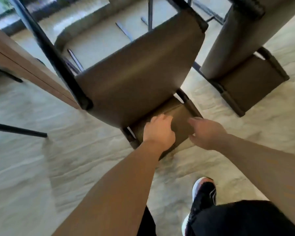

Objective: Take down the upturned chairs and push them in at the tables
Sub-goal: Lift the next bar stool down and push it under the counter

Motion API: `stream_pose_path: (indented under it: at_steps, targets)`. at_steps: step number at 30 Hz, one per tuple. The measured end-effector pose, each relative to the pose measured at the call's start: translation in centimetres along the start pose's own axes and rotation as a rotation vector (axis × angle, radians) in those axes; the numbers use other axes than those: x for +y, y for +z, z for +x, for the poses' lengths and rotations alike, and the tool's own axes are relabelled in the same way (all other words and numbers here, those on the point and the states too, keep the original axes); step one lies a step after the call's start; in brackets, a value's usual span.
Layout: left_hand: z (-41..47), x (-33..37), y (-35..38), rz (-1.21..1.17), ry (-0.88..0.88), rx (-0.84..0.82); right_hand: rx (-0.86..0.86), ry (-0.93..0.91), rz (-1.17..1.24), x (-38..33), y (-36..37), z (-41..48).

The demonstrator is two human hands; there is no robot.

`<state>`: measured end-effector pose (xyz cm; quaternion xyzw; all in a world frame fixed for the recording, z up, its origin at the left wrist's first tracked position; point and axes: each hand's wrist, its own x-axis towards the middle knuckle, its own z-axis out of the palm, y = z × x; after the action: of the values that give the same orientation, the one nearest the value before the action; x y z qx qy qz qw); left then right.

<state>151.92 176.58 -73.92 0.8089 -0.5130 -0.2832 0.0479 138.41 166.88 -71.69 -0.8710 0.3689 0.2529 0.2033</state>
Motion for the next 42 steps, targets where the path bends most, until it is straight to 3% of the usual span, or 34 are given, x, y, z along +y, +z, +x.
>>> stream_pose_path:
  at_steps: [8,13,25,42]
  targets:
    - [8.3,-6.1,16.1,-0.038,0.012,-0.024,0.038,-0.093,-0.134,3.4,11.1,12.7]
    - [9.6,-7.8,21.4,0.127,0.022,-0.028,0.025,-0.191,-0.322,5.1,14.6,16.1]
    - [10.6,-7.9,25.7,0.305,-0.025,0.007,0.122,-0.389,-0.509,6.3,20.2,18.3]
    - [10.7,-4.3,29.0,0.393,-0.109,-0.028,0.146,-0.361,-0.759,7.3,22.9,18.8]
